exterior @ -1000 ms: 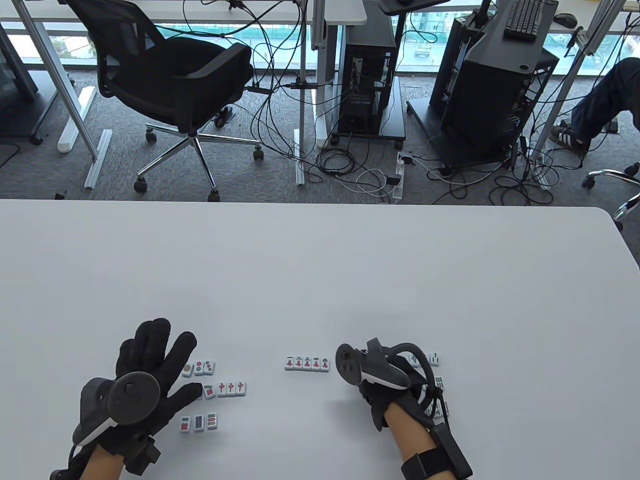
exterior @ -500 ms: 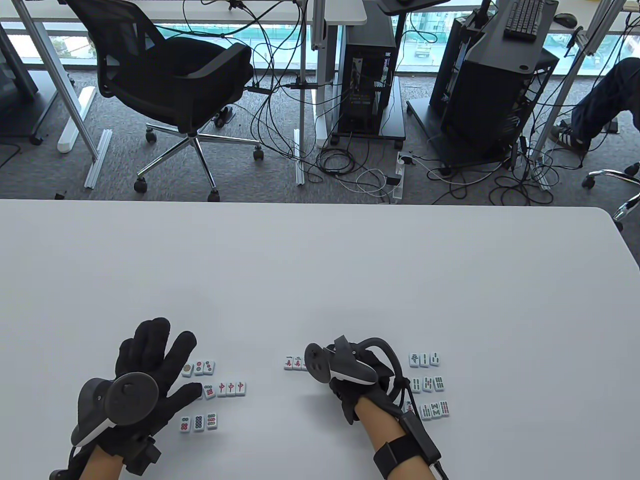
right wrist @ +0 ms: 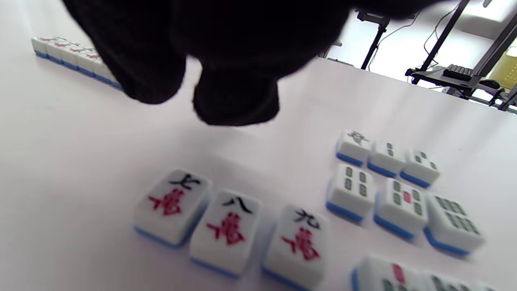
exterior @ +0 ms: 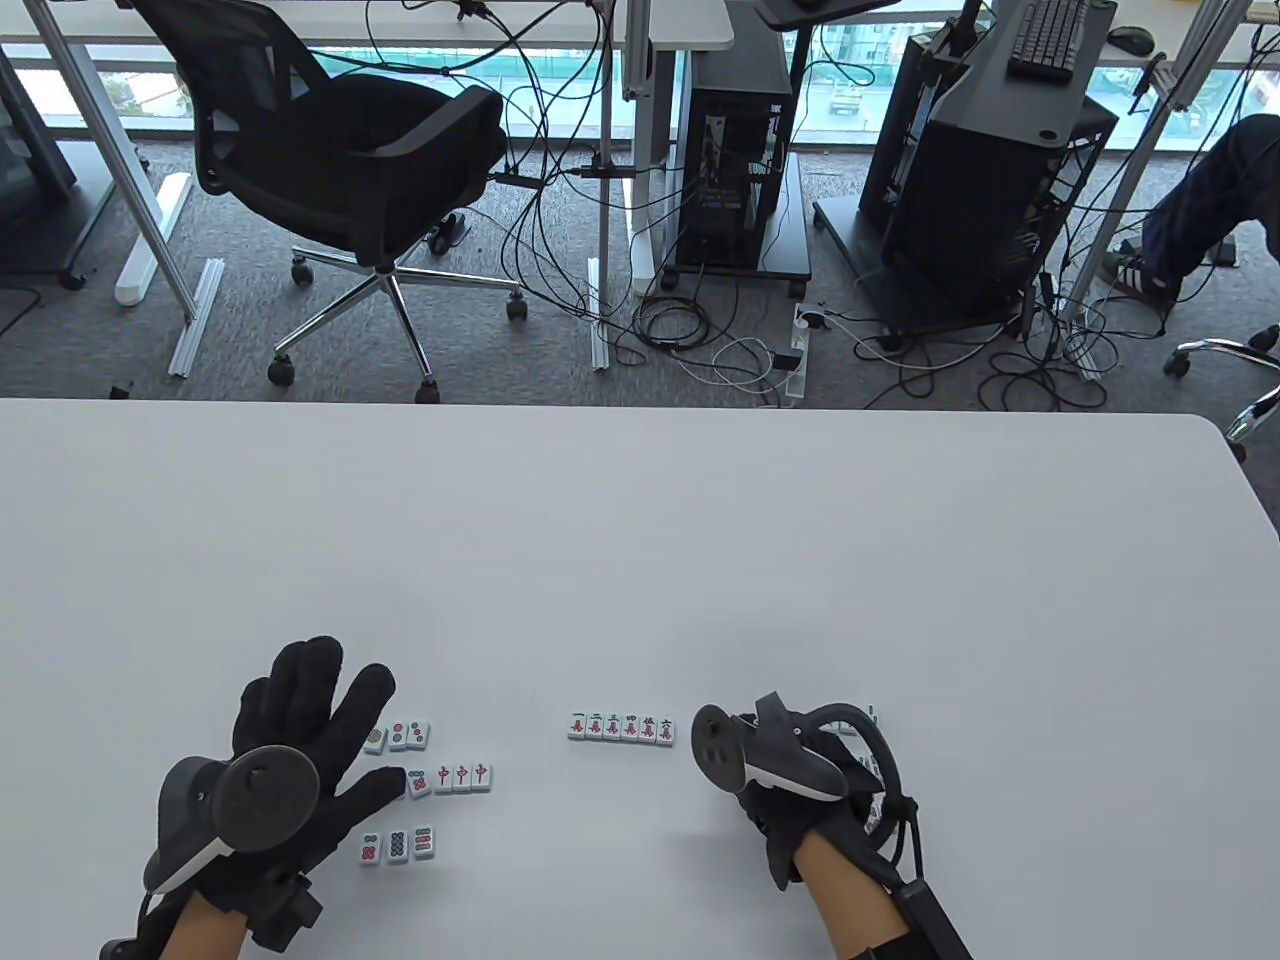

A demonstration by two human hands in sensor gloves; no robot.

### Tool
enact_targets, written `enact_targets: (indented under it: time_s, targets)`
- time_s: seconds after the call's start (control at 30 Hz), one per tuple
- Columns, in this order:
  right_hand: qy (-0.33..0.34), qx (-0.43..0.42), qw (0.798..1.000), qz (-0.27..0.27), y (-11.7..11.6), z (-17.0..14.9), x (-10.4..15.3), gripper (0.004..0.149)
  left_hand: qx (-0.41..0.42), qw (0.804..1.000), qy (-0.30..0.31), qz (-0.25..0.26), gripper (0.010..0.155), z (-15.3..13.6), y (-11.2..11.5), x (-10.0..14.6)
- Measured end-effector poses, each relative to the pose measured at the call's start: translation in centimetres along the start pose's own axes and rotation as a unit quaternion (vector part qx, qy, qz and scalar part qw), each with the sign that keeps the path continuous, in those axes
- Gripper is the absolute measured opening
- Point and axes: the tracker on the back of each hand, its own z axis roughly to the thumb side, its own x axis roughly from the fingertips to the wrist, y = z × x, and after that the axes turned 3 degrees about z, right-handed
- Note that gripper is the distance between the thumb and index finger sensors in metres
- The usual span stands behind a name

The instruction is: Mahjong suit sorting

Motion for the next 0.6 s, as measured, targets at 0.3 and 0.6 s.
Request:
enact_targets:
  time_s: [0.3,0.6]
  targets:
    - [0.012,0.012,0.999,0.036,-2.4,0.1,2.0,0.063,-0.004,1.000,-0.004,-0.009,0.083,0.1,0.2,0.0]
    - [0.025,0.061,0.997,0.042,-2.5,2.2,0.5,0.058,-0.004,1.000,-0.003,-0.012,0.083,0.1,0.2,0.0]
